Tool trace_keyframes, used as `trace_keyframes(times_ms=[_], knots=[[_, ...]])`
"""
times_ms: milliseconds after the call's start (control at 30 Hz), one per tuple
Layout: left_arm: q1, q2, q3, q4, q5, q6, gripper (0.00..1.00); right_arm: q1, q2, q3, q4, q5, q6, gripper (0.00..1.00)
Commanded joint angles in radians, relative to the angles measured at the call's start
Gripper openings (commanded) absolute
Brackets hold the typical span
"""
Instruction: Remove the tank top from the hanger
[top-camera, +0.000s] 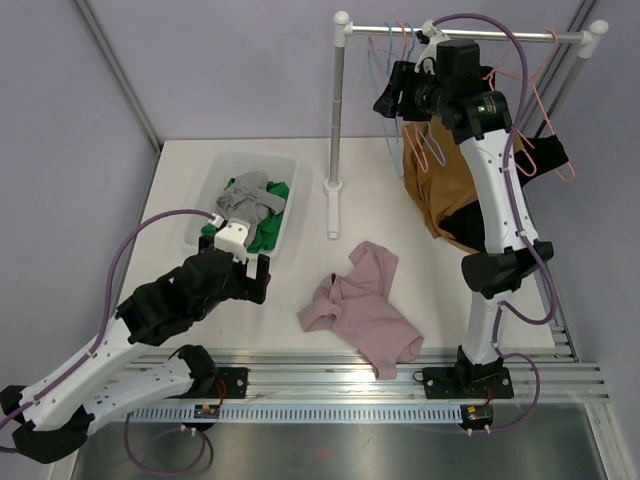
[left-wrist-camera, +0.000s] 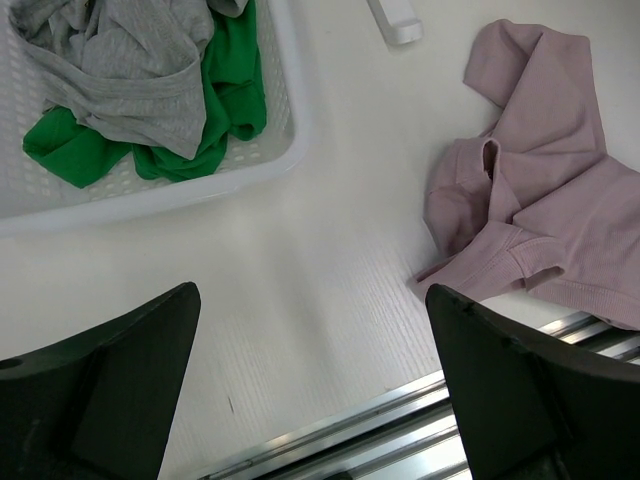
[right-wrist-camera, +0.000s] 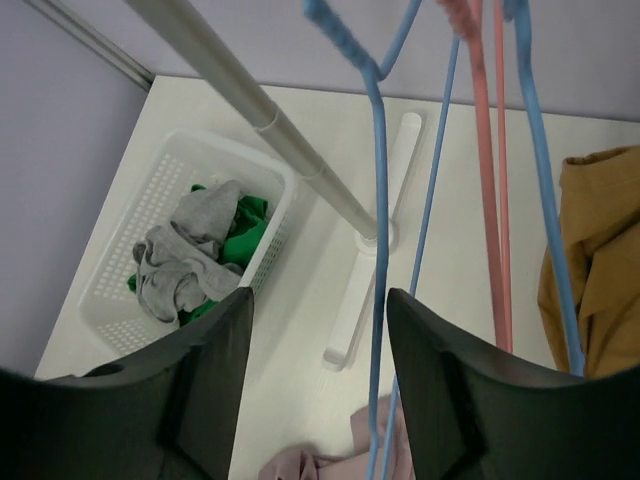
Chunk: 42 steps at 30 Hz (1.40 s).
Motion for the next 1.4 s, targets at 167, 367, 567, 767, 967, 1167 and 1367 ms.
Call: trace_keyframes(times_ms=[167,367,567,767,967,1167,1367], knots=[[-0.020,0.128,0.104,0.056,0.032,-0.150,0.99,0.009,-0.367,-0.260,0.056,0.028,-0.018,1.00],[-0.192,0.368,0.119,0.177,0.026,-0.222,0.99,0.009,-0.653,-0.603,0.063,0.075,-0.041,1.00],[-0.295,0.610,0.134,0.313,0.085,-0.223,0.99,0.009,-1.012,-1.014,0.154,0.087,0.010,1.00],[-0.300,0.782,0.102,0.527,0.197,-0.210,0.99,0.009,-1.262,-1.258,0.218,-0.060,0.053,1.00],[-0.301,0.977,0.165,0.581,0.170,-0.208,0.99,0.009,-1.333,-1.320,0.195,-0.131,0.057,0.99],[-0.333,1.139,0.248,0.481,0.021,-0.237,0.99,0.009,-1.389,-1.354,0.194,-0.171,0.071,1.00],[-0.361,1.143,0.243,0.443,-0.020,-0.253,0.13,0.009,-1.437,-1.351,0.178,-0.188,0.080,0.99]])
